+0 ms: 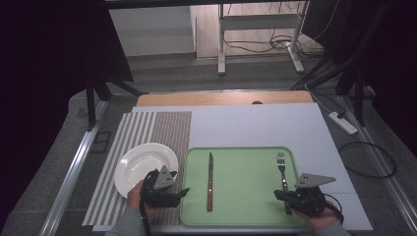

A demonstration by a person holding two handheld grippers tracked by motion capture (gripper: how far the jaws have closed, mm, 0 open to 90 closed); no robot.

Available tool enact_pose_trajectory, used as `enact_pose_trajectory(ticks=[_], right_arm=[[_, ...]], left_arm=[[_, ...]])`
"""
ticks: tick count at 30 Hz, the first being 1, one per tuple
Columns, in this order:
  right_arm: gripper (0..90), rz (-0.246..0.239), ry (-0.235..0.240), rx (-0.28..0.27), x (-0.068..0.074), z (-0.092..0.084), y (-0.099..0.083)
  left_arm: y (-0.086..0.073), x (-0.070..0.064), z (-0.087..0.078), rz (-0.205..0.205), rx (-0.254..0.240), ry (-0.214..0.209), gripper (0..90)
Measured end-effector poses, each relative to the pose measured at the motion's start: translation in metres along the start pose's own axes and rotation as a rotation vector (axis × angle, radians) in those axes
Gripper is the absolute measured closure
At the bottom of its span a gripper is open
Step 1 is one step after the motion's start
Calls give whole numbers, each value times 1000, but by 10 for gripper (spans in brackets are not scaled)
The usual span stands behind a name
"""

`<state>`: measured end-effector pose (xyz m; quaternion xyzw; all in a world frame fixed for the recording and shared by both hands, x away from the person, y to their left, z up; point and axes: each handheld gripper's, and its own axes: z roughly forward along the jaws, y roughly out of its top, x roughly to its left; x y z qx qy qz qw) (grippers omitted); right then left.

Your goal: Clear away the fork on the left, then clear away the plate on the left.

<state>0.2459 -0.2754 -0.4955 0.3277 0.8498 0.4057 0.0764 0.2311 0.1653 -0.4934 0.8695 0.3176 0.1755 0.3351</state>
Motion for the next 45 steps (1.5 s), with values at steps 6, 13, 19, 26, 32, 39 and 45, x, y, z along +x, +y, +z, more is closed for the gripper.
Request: enact_pose_trajectory(ticks=[6, 13, 19, 26, 32, 39, 45], right_arm=[[900, -41, 52, -84, 12, 6, 14], [900, -81, 75, -129, 26, 16, 29], [900, -90, 78, -123, 30, 29, 40], [900, -91, 85, -114, 35, 45, 52], [900, -98, 82, -109, 41, 55, 60], [900, -105, 92, -100, 44, 64, 66], [900, -110, 98, -101, 46, 70, 73]], left_arm=[[-4, 1, -4, -16, -15, 3, 302], [-9, 2, -9, -35, -42, 3, 302], [-12, 2, -10, -33, -55, -3, 301], [-12, 2, -10, -26, -60, -10, 297], [-12, 3, -10, -22, -55, -18, 297], [-12, 2, -10, -17, -55, -15, 294], [-12, 2, -10, -18, -53, -14, 293]])
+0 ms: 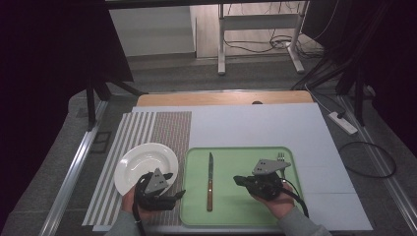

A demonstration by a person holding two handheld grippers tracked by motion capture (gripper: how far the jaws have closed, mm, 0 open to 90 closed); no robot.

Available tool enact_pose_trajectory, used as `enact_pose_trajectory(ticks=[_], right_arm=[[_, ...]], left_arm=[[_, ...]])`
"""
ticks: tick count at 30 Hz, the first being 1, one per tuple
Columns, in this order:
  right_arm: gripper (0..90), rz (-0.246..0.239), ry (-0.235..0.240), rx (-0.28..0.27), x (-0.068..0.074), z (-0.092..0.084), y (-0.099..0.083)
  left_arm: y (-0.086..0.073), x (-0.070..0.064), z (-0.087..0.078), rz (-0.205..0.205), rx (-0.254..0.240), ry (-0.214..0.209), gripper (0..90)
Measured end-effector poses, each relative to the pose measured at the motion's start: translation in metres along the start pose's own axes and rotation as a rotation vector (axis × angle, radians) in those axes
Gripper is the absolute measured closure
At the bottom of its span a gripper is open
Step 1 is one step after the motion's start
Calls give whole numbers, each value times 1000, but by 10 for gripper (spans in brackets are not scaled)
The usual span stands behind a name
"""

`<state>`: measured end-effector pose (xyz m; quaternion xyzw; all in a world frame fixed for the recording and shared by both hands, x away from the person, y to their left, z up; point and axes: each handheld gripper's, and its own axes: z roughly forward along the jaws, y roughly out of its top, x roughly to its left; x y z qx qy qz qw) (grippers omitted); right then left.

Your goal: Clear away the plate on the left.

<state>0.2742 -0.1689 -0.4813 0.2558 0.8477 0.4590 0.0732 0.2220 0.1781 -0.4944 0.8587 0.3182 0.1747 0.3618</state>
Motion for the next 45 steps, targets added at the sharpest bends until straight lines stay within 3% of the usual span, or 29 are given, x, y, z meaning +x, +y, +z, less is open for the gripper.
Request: enact_pose_trajectory(ticks=[7, 22, 34, 45], right_arm=[[900, -4, 16, 1, 3, 12, 10], [900, -11, 102, 49, 15, 72, 45], [900, 15, 141, 99, 12, 123, 63], [900, -12, 178, 115, 28, 157, 84]], left_arm=[[0, 0, 0, -3, -1, -4, 292], [-2, -1, -2, -4, -1, -13, 288], [-3, -3, -1, -6, 7, -8, 283], [-3, -1, 0, -6, 4, -25, 283]])
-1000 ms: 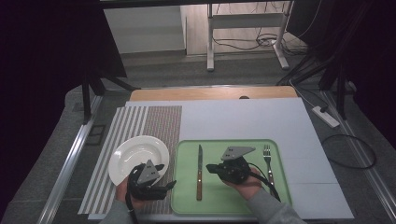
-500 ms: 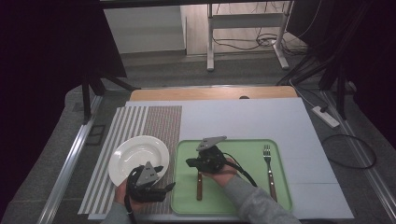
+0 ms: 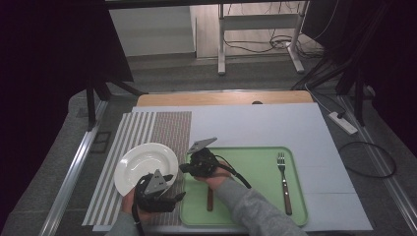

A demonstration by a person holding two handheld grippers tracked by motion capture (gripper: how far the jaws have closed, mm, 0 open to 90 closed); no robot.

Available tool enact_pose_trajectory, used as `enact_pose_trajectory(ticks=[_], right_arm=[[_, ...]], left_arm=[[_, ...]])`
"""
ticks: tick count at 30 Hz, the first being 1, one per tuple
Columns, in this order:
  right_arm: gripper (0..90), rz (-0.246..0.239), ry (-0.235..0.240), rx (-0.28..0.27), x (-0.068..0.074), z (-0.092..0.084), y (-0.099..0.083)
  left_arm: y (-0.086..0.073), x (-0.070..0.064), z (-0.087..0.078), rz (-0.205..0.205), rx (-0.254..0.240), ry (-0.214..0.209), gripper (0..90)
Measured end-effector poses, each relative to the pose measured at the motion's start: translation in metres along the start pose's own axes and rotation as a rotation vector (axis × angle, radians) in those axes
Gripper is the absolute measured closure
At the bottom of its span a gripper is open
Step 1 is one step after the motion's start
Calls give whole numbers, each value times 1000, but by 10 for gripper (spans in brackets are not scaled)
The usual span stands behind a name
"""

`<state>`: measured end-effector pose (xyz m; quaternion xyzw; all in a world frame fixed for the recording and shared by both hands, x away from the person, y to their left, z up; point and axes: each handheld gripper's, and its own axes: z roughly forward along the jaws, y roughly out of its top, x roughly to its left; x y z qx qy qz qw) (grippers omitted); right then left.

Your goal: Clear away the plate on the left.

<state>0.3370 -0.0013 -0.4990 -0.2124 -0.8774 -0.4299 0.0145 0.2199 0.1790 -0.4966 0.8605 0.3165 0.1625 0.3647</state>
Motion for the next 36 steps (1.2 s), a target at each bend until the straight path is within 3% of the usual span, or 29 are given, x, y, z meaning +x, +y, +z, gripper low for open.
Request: enact_pose_trajectory(ticks=[9, 18, 21, 25, 36], right_arm=[[900, -11, -13, 35, 0, 23, 16], [900, -29, -37, 72, 1, 32, 16], [900, -49, -71, 105, 2, 33, 15], [900, -24, -104, 162, -2, 38, 8], [900, -15, -92, 148, -9, 40, 4]], left_arm=[[0, 0, 0, 3, 3, 2, 280], [-1, 1, 0, -2, 11, 3, 269], [0, 1, 0, -4, 10, 6, 267], [0, 0, -1, -4, 8, 6, 264], [1, -1, -1, -1, 6, 14, 262]])
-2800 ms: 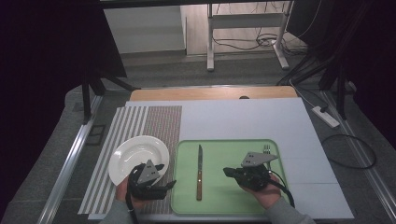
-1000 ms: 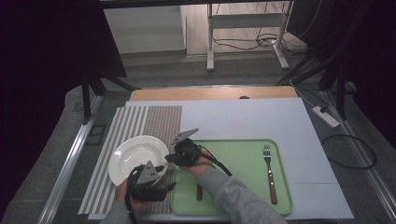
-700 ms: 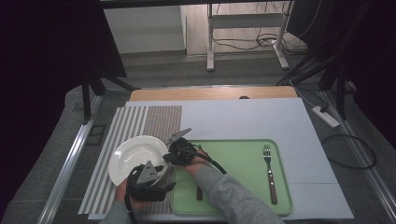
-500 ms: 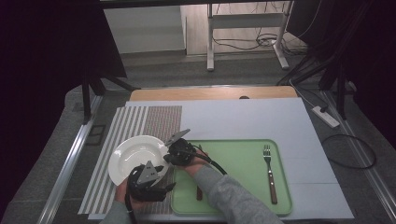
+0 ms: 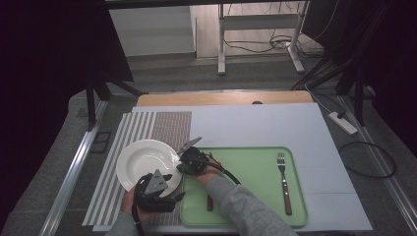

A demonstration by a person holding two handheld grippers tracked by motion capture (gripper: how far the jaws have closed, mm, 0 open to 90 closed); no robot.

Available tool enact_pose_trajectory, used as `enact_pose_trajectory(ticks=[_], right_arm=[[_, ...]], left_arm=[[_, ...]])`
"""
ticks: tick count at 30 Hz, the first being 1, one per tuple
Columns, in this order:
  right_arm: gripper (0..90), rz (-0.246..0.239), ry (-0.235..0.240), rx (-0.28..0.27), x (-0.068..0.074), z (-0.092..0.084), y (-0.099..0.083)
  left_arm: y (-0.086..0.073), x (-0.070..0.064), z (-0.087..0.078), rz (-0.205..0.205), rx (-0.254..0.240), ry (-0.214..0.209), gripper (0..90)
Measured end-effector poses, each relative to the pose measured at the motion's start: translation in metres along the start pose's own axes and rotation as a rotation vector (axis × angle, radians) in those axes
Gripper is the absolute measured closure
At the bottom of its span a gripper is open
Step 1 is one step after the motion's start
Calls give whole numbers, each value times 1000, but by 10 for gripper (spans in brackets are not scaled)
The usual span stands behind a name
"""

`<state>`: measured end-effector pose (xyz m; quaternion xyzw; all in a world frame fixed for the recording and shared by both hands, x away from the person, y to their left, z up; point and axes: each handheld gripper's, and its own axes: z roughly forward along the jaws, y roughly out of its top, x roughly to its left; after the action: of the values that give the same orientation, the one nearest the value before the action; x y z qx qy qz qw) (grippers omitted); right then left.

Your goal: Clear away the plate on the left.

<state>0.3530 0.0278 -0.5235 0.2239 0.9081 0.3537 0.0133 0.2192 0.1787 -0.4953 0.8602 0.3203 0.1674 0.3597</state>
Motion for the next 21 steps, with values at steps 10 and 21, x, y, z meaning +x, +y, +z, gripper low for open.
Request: enact_pose_trajectory(ticks=[10, 21], right_arm=[[900, -16, 2, 12, 2, 5, 0], [900, -14, -2, 14, 3, 5, 0]], left_arm=[[2, 7, -10, -24, -14, 41, 262], [11, 32, -37, -106, 29, 146, 256]])
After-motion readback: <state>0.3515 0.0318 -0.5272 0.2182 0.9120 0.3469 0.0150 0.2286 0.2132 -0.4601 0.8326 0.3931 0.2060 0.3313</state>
